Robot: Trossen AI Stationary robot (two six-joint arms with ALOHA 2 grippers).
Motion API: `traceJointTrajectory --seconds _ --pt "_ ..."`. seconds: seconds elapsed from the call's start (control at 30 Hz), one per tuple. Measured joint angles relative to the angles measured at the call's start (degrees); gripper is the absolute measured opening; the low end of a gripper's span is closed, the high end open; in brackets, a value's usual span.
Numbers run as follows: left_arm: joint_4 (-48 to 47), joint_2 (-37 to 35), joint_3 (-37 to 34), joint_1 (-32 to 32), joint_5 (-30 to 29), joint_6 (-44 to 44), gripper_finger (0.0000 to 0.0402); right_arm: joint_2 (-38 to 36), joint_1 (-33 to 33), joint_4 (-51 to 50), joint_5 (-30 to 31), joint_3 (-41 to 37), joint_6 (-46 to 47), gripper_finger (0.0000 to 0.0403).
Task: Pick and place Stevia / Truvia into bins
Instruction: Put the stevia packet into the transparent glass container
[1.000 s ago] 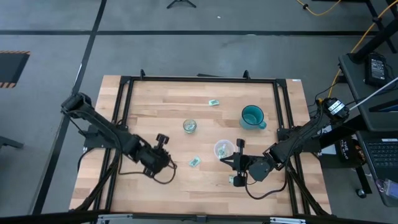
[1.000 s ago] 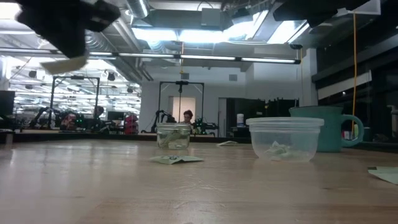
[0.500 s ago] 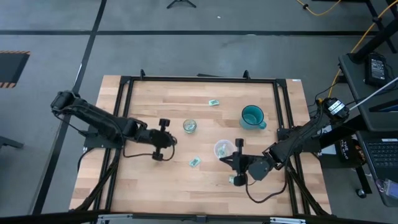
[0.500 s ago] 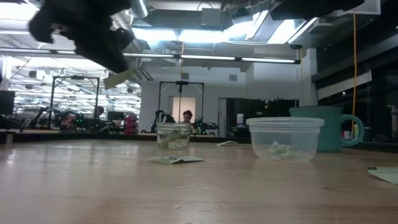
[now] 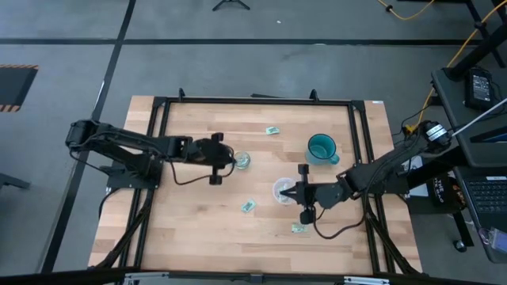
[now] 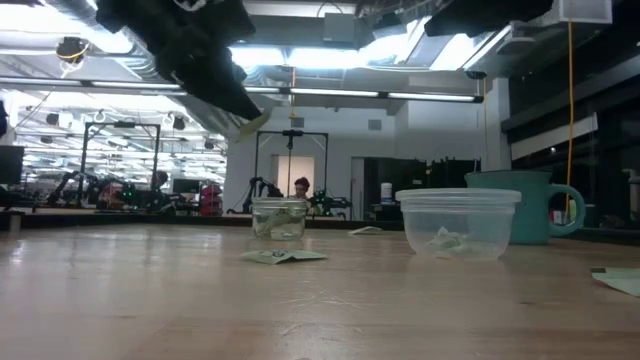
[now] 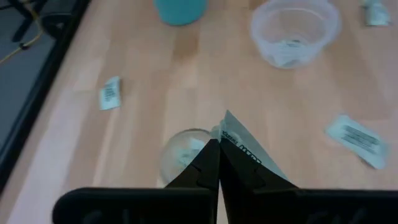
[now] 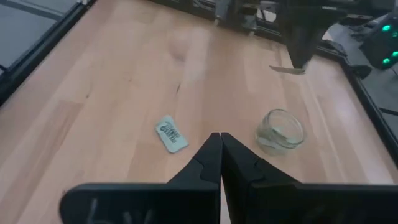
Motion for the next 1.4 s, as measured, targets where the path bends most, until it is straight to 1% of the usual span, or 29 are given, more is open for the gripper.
traceJointTrajectory --seconds 0.1,0.27,0.4,0.47,0.57,0.6,0.7,0.87,1.13,1.4 --pt "2.13 0.0 0.0 2.15 1.48 0.46 0.0002 -1.03 -0.2 1.76 0.0 -1.87 -0.15 0.0003" --pt "5.75 1.67 0.0 3.65 2.77 2.03 0.0002 -3.47 -0.92 8.13 -0.08 -8.26 -0.04 0.0002" --pt "8.84 5.56 0.0 4.0 2.71 1.99 0.0002 -7.71 -1.66 13.9 -0.09 -13.93 -0.06 0.0002" --pt "12.2 8.29 0.02 3.93 2.64 1.99 0.0002 -10.45 -1.93 16.87 -0.19 -16.98 -0.08 0.0002" --pt "13.97 12.22 -0.09 3.74 2.28 1.68 0.0002 -13.79 -2.05 22.1 -0.44 -21.35 -0.06 0.0002" --pt "15.33 13.53 -0.04 3.73 2.01 1.67 0.0002 -14.77 -2.05 22.95 -0.42 -22.55 -0.22 0.0002" --pt "15.59 15.6 -0.04 3.69 0.03 1.6 0.0002 -17.5 -2.05 23.68 -0.45 -24.48 0.0 0.0002" --pt "15.74 17.41 -0.06 3.65 -0.65 1.51 0.0002 -19.63 -2.03 24.58 -0.46 -25.35 -0.07 0.0002" --pt "13.12 17.49 -0.04 4.91 -0.97 2.47 0.0002 -19.53 -2.01 25.03 -0.49 -25.33 -0.03 0.0002" --pt "12.61 17.49 -0.04 6.48 2.44 3.48 0.0002 -19.55 -2.01 25.58 -0.49 -25.33 0.22 0.0002"
